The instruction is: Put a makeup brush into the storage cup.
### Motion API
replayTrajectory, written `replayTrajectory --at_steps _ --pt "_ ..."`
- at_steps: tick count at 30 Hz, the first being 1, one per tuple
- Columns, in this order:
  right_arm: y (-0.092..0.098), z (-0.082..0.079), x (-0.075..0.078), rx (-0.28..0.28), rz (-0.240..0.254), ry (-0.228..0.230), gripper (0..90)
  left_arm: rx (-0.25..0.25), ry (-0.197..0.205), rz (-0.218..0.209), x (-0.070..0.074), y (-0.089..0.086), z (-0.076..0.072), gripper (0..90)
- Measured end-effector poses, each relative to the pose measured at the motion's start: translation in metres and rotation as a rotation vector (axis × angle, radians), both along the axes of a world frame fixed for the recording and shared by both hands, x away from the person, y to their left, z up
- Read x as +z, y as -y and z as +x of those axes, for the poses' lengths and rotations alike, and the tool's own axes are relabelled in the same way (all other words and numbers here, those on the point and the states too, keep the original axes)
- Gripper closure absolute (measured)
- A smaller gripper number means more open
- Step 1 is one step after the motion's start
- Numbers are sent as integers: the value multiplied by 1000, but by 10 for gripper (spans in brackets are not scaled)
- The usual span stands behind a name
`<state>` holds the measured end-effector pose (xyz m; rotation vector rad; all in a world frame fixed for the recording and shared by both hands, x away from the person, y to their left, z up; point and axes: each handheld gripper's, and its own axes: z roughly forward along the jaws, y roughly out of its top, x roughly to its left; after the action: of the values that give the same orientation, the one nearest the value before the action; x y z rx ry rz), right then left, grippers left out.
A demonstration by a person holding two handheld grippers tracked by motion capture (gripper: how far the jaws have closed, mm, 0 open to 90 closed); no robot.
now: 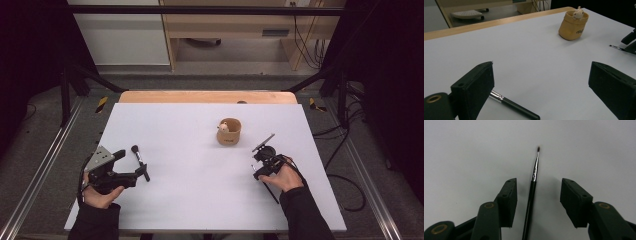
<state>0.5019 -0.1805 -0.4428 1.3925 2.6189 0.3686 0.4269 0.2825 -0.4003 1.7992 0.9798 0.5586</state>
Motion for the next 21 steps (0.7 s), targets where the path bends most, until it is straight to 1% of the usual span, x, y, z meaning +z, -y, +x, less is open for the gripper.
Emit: replayTrajectory --at_steps 6,7,8,12,21 --pt "-1 0 -4 4 -14 -14 566 0 -1 1 0 0 0 57" --pt "0 0 -5 12 -20 -12 576 0 -1 2 0 0 0 57" --pt "0 0 -4 5 -11 -23 592 0 -2 2 0 0 0 57" --pt "0 -1 -4 2 -4 -36 640 0 0 1 0 0 0 57" --pt "-2 -4 -4 3 -4 -42 747 0 -1 2 0 0 0 58"
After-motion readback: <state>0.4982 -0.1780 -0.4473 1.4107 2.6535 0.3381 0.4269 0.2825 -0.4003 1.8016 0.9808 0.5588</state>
